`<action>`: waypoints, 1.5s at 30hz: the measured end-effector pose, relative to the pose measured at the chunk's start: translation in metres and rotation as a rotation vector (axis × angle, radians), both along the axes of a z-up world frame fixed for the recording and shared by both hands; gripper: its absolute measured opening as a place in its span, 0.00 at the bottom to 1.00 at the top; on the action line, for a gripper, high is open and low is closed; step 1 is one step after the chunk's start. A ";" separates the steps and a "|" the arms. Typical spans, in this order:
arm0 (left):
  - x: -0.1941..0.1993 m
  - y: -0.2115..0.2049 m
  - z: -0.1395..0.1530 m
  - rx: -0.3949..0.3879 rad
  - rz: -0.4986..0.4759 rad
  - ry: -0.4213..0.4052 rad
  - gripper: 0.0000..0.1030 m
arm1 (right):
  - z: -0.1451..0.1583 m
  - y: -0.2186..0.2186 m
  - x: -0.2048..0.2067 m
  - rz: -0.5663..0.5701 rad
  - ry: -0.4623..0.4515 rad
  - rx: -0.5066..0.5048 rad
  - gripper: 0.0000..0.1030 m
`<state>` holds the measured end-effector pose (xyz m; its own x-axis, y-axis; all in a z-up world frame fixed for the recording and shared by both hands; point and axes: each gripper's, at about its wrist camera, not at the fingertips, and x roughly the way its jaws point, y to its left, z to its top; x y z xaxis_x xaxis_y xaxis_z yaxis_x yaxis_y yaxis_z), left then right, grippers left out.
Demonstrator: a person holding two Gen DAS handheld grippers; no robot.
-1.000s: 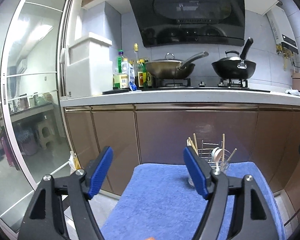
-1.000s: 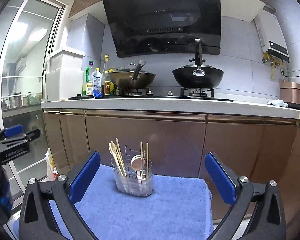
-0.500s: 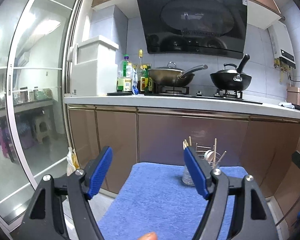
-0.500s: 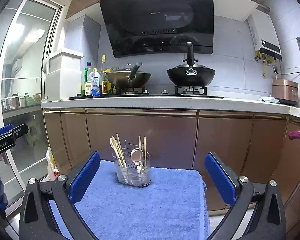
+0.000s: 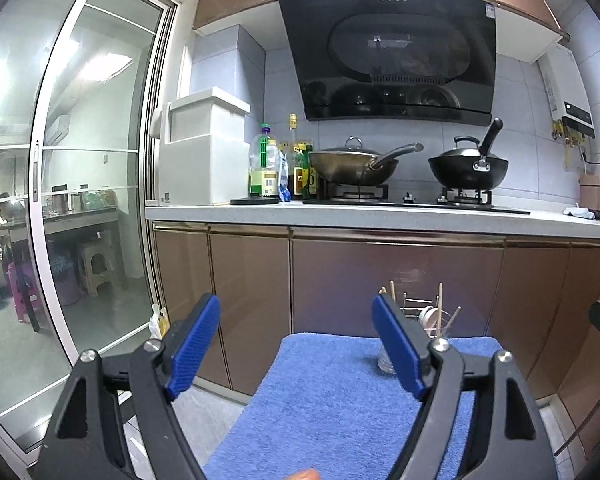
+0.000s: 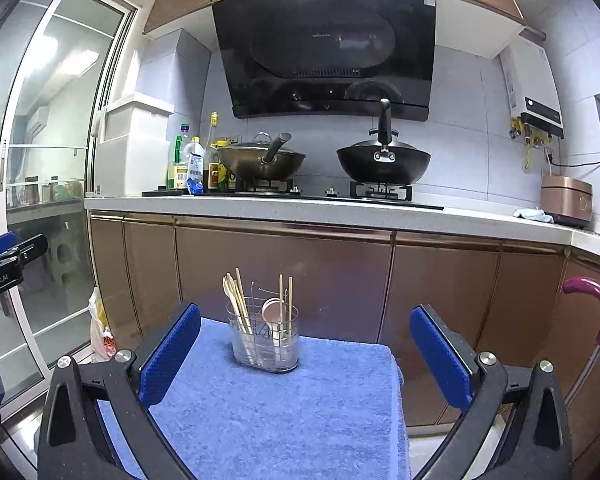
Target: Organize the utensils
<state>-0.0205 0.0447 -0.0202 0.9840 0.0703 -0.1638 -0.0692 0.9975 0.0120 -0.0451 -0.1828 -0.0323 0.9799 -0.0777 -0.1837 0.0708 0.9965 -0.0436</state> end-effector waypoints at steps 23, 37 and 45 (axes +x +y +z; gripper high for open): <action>-0.018 -0.008 0.014 0.020 -0.002 -0.055 0.76 | 0.008 0.006 -0.010 0.011 -0.023 -0.025 1.00; -0.023 -0.007 0.017 0.011 0.006 -0.051 0.75 | 0.007 0.009 -0.009 0.019 -0.016 -0.032 1.00; -0.024 -0.004 0.018 0.007 0.024 -0.045 0.75 | 0.006 0.013 -0.006 0.030 -0.004 -0.039 1.00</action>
<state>-0.0446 0.0412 -0.0020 0.9884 0.0953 -0.1185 -0.0942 0.9954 0.0153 -0.0513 -0.1694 -0.0264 0.9827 -0.0548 -0.1768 0.0407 0.9958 -0.0822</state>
